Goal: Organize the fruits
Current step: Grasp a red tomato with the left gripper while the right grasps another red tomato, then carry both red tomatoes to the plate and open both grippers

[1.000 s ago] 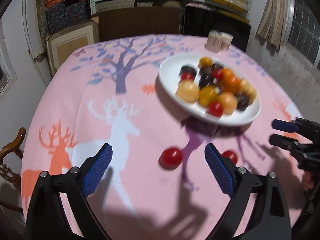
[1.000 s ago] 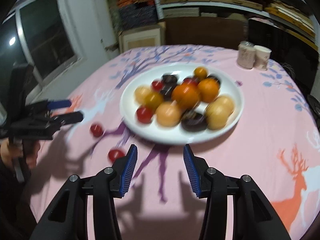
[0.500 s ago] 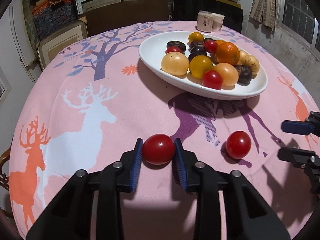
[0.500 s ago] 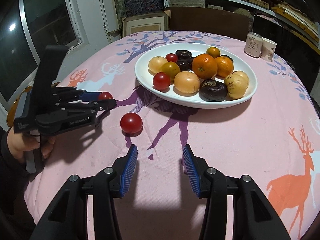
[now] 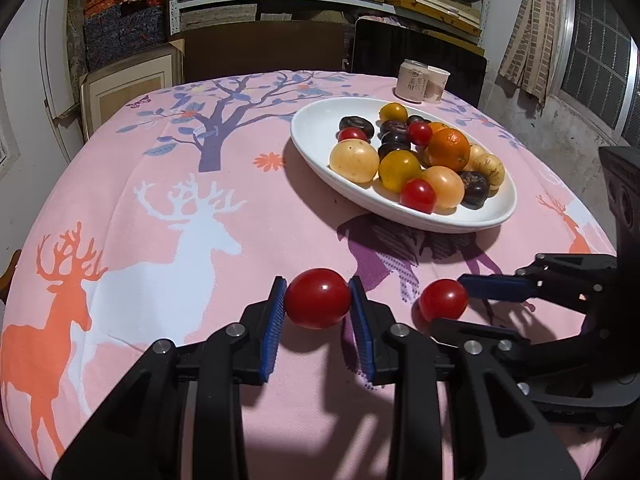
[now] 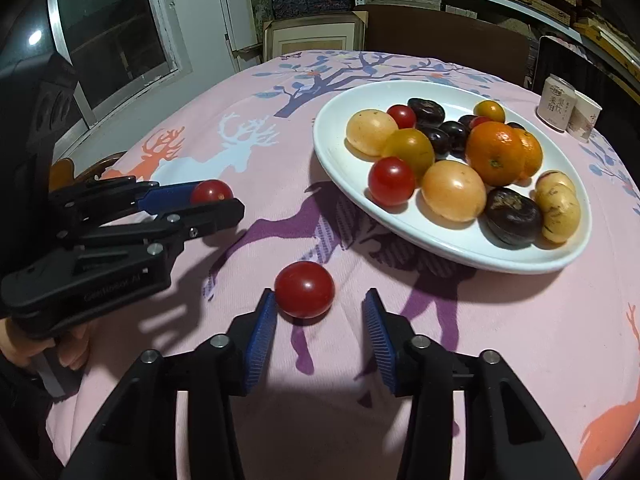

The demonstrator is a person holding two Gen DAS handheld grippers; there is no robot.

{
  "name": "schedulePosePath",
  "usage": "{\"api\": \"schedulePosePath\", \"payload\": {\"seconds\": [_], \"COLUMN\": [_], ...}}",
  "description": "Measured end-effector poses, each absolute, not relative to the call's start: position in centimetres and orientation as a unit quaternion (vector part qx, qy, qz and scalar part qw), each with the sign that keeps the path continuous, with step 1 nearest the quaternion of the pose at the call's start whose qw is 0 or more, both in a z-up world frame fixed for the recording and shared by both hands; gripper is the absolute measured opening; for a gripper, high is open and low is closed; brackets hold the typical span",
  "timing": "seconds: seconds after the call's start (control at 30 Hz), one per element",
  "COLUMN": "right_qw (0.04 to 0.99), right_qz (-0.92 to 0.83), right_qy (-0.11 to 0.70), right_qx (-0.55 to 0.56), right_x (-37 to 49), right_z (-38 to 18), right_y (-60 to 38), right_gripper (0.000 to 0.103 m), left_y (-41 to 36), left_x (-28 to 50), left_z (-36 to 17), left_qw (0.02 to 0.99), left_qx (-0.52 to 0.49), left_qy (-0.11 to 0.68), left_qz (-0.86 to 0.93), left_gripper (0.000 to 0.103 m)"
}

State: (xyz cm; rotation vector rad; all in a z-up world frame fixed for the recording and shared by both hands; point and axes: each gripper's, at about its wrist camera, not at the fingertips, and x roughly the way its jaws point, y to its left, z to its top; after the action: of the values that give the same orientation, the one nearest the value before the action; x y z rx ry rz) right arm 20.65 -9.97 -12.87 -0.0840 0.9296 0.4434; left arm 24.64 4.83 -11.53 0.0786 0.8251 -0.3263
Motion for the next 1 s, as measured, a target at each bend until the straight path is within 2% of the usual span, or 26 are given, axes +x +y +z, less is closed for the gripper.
{"api": "schedulePosePath", "payload": {"seconds": [0.07,0.63,1.0], "right_qw": [0.871,0.881,0.903], "right_qz": [0.219,0.22,0.177], "right_qy": [0.438,0.418,0.391], "right_qx": [-0.044,-0.001,0.011], "right_x": [20.5,18.2,17.5], "right_z": [-12.8,-10.5,-7.8], "right_y": [-9.7,-13.8,-19.8], "right_gripper": [0.03,0.029,0.029], "left_y": [4.8,4.0,2.1], "left_x": [24.7,25.1,23.5], "left_z": [-11.7,-12.4,-9.4], "left_qw": [0.901,0.894,0.903], "left_qx": [0.037,0.061,0.078], "left_qy": [0.403,0.42,0.396], "left_qz": [-0.158,-0.145,-0.148], "left_gripper": [0.031,0.031,0.031]}}
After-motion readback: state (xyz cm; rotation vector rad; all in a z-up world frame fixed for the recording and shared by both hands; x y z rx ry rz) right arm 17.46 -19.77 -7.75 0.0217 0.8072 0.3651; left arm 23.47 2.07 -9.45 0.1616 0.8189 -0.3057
